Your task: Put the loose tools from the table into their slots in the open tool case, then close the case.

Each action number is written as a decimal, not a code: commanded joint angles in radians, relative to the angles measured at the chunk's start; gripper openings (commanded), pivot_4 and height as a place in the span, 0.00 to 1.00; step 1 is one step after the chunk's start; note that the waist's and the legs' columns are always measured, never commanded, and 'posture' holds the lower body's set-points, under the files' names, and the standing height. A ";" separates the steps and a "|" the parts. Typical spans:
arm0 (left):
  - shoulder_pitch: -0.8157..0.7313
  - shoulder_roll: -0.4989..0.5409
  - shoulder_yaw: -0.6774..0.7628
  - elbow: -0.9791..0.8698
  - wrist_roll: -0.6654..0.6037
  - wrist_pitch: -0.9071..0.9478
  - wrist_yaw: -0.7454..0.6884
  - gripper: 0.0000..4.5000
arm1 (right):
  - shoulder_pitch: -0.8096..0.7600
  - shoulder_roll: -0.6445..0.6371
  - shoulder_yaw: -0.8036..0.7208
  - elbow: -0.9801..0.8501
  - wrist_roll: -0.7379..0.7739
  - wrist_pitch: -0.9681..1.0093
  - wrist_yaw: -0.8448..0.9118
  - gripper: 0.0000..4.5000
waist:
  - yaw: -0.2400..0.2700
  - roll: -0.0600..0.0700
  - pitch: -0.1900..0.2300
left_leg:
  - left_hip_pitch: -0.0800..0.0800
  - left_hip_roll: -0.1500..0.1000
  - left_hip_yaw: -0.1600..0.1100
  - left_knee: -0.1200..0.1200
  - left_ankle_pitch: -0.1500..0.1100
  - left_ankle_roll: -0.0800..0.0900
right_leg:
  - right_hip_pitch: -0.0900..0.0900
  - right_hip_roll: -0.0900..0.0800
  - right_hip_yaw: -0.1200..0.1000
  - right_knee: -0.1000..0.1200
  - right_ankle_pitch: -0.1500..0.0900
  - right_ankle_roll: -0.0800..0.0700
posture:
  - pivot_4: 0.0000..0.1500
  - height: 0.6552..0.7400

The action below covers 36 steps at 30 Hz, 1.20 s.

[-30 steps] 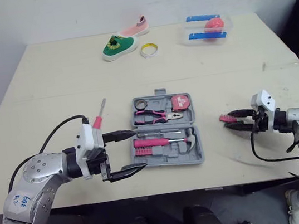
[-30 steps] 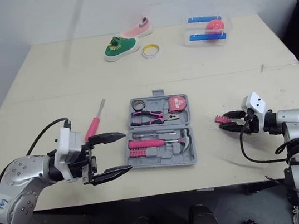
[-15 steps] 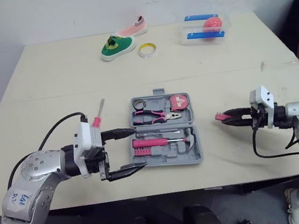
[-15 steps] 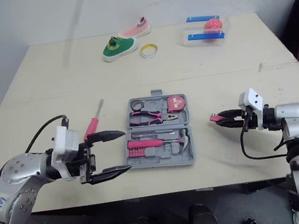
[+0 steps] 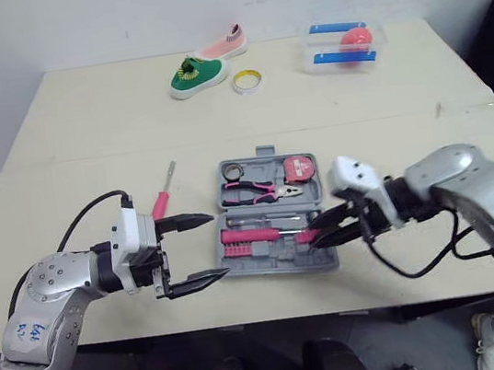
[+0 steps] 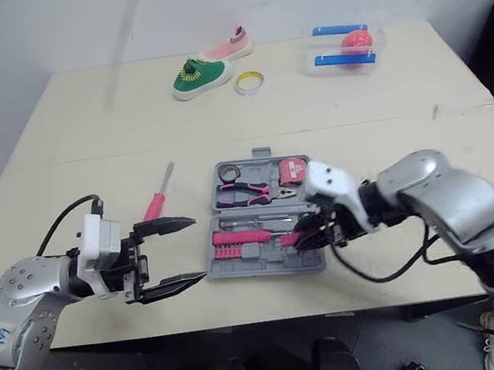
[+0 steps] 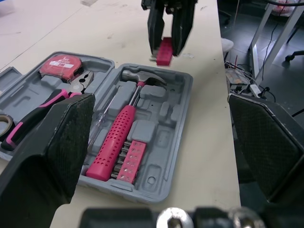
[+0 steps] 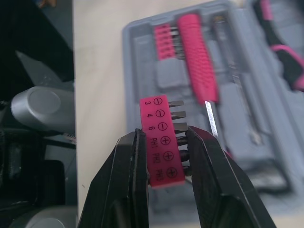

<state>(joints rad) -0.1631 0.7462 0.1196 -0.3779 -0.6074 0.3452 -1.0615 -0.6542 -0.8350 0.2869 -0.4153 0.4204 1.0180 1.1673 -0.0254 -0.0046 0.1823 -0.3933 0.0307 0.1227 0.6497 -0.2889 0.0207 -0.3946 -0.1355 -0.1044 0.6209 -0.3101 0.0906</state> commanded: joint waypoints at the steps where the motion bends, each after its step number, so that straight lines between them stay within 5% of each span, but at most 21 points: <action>1: 0.018 0.011 0.028 -0.032 -0.002 -0.006 0.010 1.00 | -0.048 0.020 0.075 -0.050 -0.054 0.016 -0.077 0.18 | -0.001 0.000 0.000 | -0.001 0.000 0.000 0.000 0.001 0.001 | 0.000 0.000 0.000 0.000 0.000 0.000 | 1.00 1.00; 14: 0.093 0.035 0.071 -0.090 -0.014 0.026 0.044 1.00 | -0.166 0.100 0.282 0.039 -0.169 0.015 -0.157 0.18 | -0.002 0.000 0.000 | -0.004 0.000 0.000 0.003 0.001 0.002 | -0.003 0.002 -0.001 0.001 0.000 0.000 | 1.00 1.00; 36: 0.131 0.025 0.077 -0.119 -0.015 0.044 0.069 1.00 | -0.179 0.202 0.339 0.093 -0.184 0.147 -0.231 0.18 | -0.011 -0.002 -0.001 | -0.003 0.001 0.000 0.000 0.002 0.001 | -0.004 0.003 0.000 0.002 0.000 0.000 | 1.00 1.00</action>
<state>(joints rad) -0.0350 0.7691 0.1846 -0.4665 -0.6116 0.3954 -0.9955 -0.8114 -0.6283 0.5825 -0.3398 0.2505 1.1138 0.9462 -0.0365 -0.0068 0.1813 -0.3959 0.0321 0.1232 0.6501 -0.2874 0.0215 -0.3981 -0.1323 -0.1047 0.6228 -0.3102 0.0905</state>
